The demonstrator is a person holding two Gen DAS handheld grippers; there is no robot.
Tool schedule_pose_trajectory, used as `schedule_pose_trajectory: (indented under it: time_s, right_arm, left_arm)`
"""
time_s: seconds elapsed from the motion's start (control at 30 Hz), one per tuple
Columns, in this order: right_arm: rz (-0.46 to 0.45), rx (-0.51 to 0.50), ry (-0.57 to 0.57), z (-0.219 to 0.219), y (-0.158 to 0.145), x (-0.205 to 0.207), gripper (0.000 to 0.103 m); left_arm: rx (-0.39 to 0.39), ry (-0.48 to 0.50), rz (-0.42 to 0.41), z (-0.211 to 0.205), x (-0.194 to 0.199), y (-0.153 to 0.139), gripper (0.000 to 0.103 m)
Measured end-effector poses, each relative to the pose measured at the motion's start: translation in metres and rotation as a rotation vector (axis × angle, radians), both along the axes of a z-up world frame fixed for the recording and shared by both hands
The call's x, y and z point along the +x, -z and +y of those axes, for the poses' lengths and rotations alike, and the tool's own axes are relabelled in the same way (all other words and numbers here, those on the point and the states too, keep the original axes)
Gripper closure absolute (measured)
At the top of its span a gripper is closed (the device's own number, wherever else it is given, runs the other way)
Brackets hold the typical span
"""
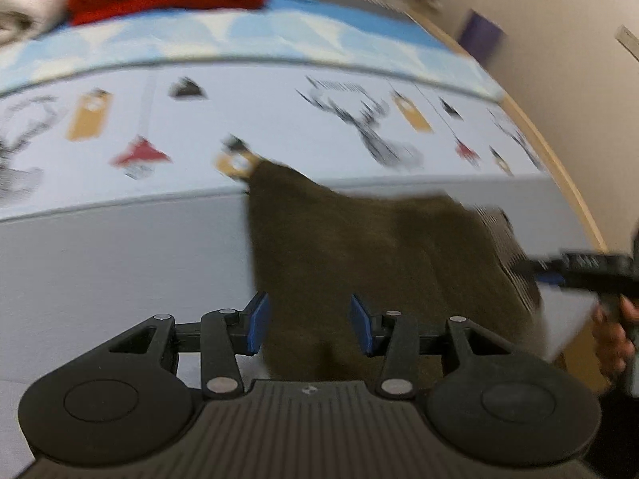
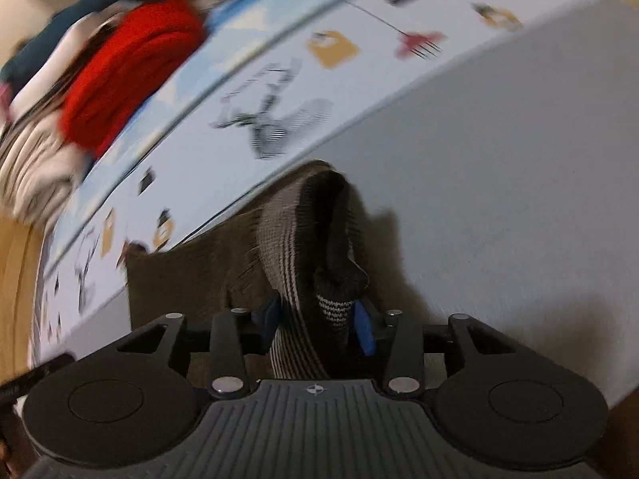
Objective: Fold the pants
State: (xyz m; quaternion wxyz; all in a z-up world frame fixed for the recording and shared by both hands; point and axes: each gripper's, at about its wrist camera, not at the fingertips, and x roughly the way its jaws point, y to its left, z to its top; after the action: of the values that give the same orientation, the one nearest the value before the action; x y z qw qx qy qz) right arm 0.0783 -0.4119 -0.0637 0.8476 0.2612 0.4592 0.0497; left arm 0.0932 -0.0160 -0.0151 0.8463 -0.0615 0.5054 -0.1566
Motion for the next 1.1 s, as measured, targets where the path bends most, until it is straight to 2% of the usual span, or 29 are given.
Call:
schedule_pose_trajectory:
  time_s: [0.1, 0.13, 0.2, 0.23, 0.3, 0.47, 0.53, 0.57, 0.6, 0.67, 0.73, 0.87, 0.97, 1.1]
  right_arm:
    - [0.030, -0.041, -0.025, 0.005, 0.005, 0.006, 0.049]
    - [0.056, -0.059, -0.030, 0.006, 0.011, 0.010, 0.046]
    - [0.108, -0.102, -0.045, 0.006, 0.024, 0.010, 0.044]
    - [0.135, -0.117, -0.055, 0.006, 0.030, 0.013, 0.036]
    - [0.155, -0.117, -0.054, 0.007, 0.035, 0.016, 0.028]
    - [0.136, -0.090, -0.086, 0.002, 0.035, 0.021, 0.026]
    - [0.129, -0.075, -0.118, 0.003, 0.038, 0.028, 0.025]
    - [0.128, -0.069, -0.132, 0.004, 0.040, 0.030, 0.024]
    - [0.129, -0.068, -0.140, 0.005, 0.041, 0.034, 0.023]
    - [0.130, -0.063, -0.155, 0.007, 0.046, 0.042, 0.021]
    - [0.133, -0.055, -0.174, 0.007, 0.048, 0.049, 0.021]
    - [0.142, -0.006, -0.192, 0.006, 0.057, 0.059, 0.018]
    - [0.153, 0.012, -0.197, 0.006, 0.065, 0.065, 0.014]
    - [0.155, 0.029, -0.202, 0.009, 0.068, 0.071, 0.013]
  left_arm:
    - [-0.007, 0.111, 0.072, -0.017, -0.004, 0.021, 0.054]
    - [0.026, 0.157, 0.119, -0.025, -0.006, 0.034, 0.055]
    - [0.156, 0.226, 0.211, -0.037, -0.011, 0.066, 0.054]
    - [0.199, 0.247, 0.235, -0.041, -0.014, 0.076, 0.052]
    - [0.213, 0.271, 0.221, -0.043, -0.016, 0.076, 0.051]
    - [0.107, 0.178, 0.201, -0.024, 0.004, 0.056, 0.050]
    - [0.084, 0.143, 0.192, -0.016, 0.022, 0.051, 0.046]
    - [0.078, 0.113, 0.176, -0.012, 0.031, 0.049, 0.038]
    - [0.074, 0.077, 0.156, -0.007, 0.039, 0.049, 0.035]
    - [0.059, 0.011, 0.133, 0.002, 0.055, 0.055, 0.035]
    - [0.052, -0.033, 0.172, 0.007, 0.069, 0.063, 0.035]
    - [0.038, -0.050, 0.164, 0.000, 0.087, 0.067, 0.030]
    - [0.026, -0.061, 0.184, -0.001, 0.099, 0.073, 0.030]
    - [0.016, -0.068, 0.211, -0.001, 0.114, 0.081, 0.030]
